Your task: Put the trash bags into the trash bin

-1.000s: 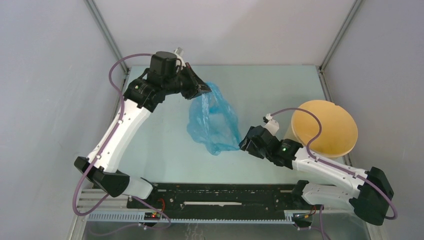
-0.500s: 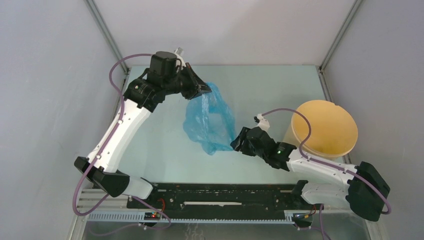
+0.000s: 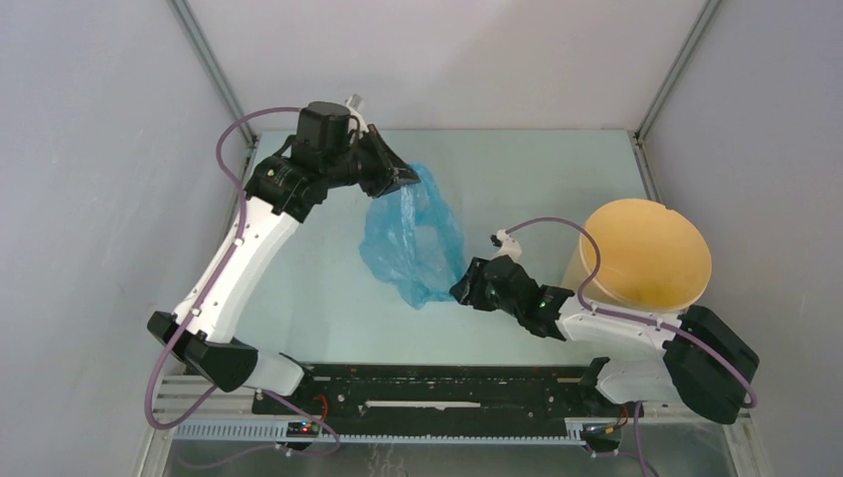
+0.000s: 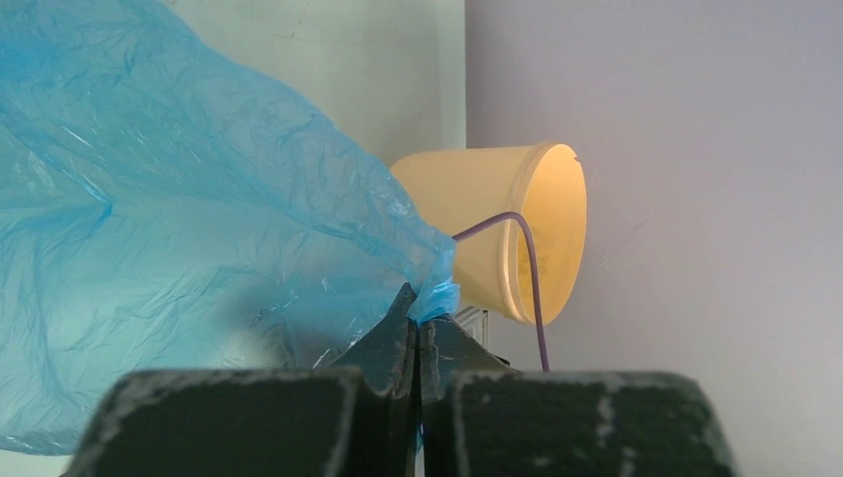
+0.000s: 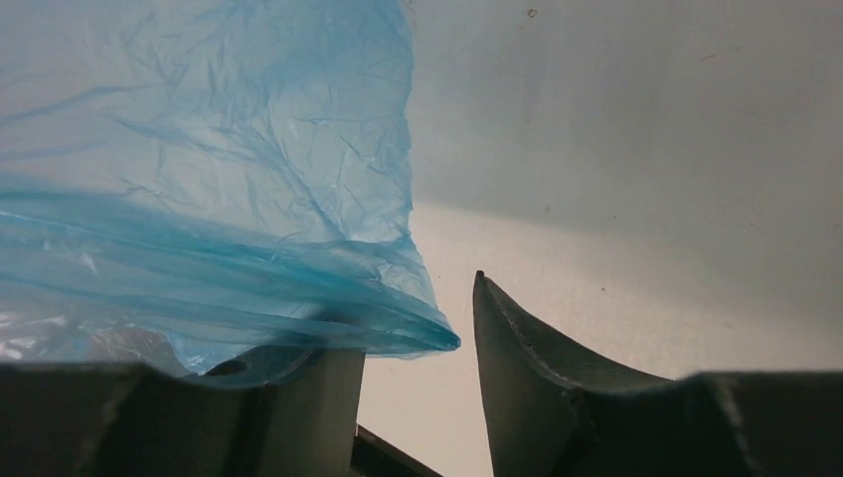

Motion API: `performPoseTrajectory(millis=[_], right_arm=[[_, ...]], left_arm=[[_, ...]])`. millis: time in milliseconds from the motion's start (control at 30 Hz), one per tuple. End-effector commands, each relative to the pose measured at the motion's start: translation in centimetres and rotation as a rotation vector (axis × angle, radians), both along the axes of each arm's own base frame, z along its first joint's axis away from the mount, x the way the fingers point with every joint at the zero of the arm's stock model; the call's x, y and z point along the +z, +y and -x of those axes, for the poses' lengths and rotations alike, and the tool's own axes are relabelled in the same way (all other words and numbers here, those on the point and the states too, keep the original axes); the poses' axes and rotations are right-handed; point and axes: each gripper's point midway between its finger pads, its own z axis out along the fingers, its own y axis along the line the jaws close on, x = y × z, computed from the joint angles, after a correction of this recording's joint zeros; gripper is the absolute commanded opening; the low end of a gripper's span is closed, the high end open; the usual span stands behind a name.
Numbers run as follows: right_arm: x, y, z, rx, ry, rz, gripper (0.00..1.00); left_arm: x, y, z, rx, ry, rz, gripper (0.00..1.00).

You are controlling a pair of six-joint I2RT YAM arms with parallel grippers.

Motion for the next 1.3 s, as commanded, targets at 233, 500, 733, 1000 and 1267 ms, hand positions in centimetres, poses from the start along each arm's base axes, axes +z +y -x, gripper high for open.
performPoseTrajectory(millis=[233,500,733,1000,1267], right_arm=[[2.5,-1.2,-0.7,-0.016,0.036,0.067,0.00],[4.1,-2.5,0.4,0.061,0.229,0.003,0.00],[5.8,-3.2,-4.6,0.057,0.342,-0.023,0.00],[29.6,-2.5,-14.4,0.065,0.011,-0.098,0.00],[49.7,-1.7,-5.9,0.144,-0.910,-0.181,0.00]], left_arm=[[-1.3,2.7,0.3,0.033,-0.047,-0.083,0.00],[-13.0,8.5,0.2,0.103,0.100,-0.437,0.00],[-15.1,8.6,-3.9,0.149,0.224,-0.447,0.00],[8.0,7.1,-11.5,0.240,-0.124,-0.028,0.00],[21.6,12.9,0.2,0.391,-0.881,-0.001,0.03]])
